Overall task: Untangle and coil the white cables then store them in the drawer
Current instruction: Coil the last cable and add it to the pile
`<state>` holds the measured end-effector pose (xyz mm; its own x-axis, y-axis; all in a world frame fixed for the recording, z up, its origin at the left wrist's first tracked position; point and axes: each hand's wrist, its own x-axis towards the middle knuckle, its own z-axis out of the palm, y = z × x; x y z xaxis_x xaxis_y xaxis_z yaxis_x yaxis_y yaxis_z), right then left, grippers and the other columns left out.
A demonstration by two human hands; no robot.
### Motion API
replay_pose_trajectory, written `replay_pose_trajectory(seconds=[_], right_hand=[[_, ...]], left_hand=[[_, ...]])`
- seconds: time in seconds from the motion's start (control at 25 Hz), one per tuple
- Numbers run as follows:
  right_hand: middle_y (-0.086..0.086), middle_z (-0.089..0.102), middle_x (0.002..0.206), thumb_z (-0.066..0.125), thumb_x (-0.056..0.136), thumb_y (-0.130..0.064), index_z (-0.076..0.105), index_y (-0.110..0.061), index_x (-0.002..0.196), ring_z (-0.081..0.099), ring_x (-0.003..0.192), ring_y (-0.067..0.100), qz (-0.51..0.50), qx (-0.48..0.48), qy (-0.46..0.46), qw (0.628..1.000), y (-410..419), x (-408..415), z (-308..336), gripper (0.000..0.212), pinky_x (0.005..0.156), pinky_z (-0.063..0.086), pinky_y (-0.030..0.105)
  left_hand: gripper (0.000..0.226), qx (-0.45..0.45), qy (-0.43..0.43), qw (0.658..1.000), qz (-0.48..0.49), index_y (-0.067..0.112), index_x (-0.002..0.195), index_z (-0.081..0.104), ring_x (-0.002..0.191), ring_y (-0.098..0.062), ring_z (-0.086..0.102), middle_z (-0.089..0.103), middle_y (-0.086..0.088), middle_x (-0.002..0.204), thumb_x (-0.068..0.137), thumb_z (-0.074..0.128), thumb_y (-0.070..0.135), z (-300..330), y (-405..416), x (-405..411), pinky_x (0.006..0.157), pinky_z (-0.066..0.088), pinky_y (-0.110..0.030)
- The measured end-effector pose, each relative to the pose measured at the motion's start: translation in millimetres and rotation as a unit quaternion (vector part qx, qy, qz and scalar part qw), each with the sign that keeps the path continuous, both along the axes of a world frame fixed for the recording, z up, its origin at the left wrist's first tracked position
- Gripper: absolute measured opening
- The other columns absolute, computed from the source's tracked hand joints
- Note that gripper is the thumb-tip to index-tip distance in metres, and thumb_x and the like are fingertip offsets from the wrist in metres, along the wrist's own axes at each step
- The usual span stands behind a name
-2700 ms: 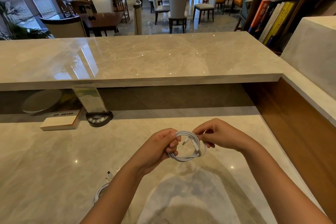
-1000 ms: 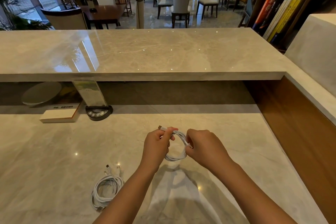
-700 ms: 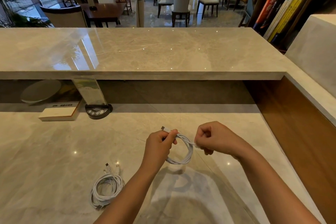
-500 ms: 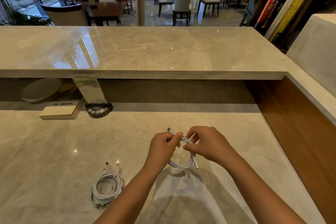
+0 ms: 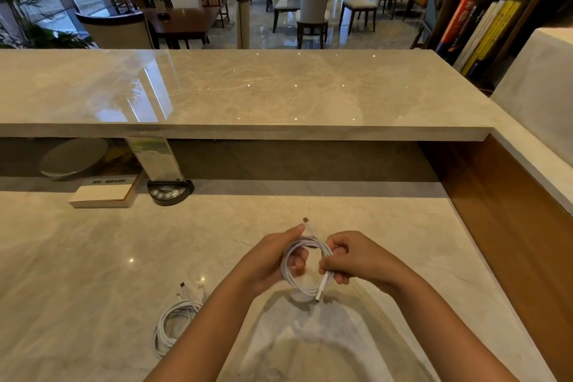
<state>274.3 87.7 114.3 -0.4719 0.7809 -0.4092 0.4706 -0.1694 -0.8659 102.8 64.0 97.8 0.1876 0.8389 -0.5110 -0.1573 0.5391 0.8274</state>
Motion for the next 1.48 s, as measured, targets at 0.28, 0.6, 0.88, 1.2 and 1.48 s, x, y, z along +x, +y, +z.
replay_pose_trajectory(seconds=[0.28, 0.6, 0.88, 1.2, 1.48], right_hand=[[0.005, 0.06, 0.057, 0.053, 0.089, -0.002, 0.059, -0.002, 0.076, 0.053, 0.045, 0.009, -0.021, -0.081, 0.091, 0.992, 11, 15, 1, 0.015, 0.049, 0.046, 0.018], [0.01, 0.063, 0.06, 0.059, 0.088, -0.004, 0.062, -0.004, 0.072, 0.058, 0.045, 0.009, -0.074, -0.102, 0.105, 0.986, 12, 14, -10, 0.016, 0.05, 0.052, 0.017], [0.009, 0.065, 0.063, 0.06, 0.088, -0.007, 0.064, -0.003, 0.077, 0.058, 0.046, 0.008, -0.045, -0.109, 0.12, 0.986, 18, -2, -12, 0.012, 0.051, 0.052, 0.016], [0.007, 0.069, 0.07, 0.06, 0.088, -0.009, 0.066, -0.005, 0.079, 0.056, 0.047, 0.008, 0.041, -0.14, 0.115, 0.983, -4, -78, -29, 0.012, 0.05, 0.051, 0.017], [0.01, 0.061, 0.06, 0.065, 0.083, -0.005, 0.061, -0.01, 0.088, 0.061, 0.048, 0.018, 0.038, -0.05, 0.089, 0.994, -45, -149, -43, 0.008, 0.052, 0.055, 0.025]], left_hand=[[0.032, -0.062, -0.164, 0.983, 0.057, 0.006, 0.073, 0.055, 0.039, -0.008, 0.037, 0.041, 0.003, 0.048, 0.097, 0.039, 0.02, -1, -1, -3, 0.055, 0.049, -0.024], [0.02, 0.142, 0.188, 0.969, 0.077, 0.017, 0.113, 0.057, 0.081, -0.004, 0.062, 0.06, 0.007, 0.091, 0.095, 0.048, 0.017, -6, -12, 2, 0.077, 0.052, -0.017], [0.025, 0.587, 0.565, 0.568, -0.116, 0.019, 0.107, 0.063, 0.108, -0.017, 0.059, 0.07, 0.002, 0.103, 0.086, 0.055, 0.027, -28, -41, -32, 0.085, 0.052, -0.029], [0.01, 0.515, 0.653, 0.556, -0.02, 0.009, 0.091, 0.066, 0.078, -0.024, 0.063, 0.069, -0.008, 0.081, 0.088, 0.058, 0.015, -46, -107, -72, 0.061, 0.051, -0.034], [0.021, 0.437, 0.709, 0.553, 0.008, 0.005, 0.092, 0.071, 0.09, -0.026, 0.068, 0.072, -0.009, 0.09, 0.089, 0.055, 0.018, -49, -159, -123, 0.074, 0.053, -0.033]])
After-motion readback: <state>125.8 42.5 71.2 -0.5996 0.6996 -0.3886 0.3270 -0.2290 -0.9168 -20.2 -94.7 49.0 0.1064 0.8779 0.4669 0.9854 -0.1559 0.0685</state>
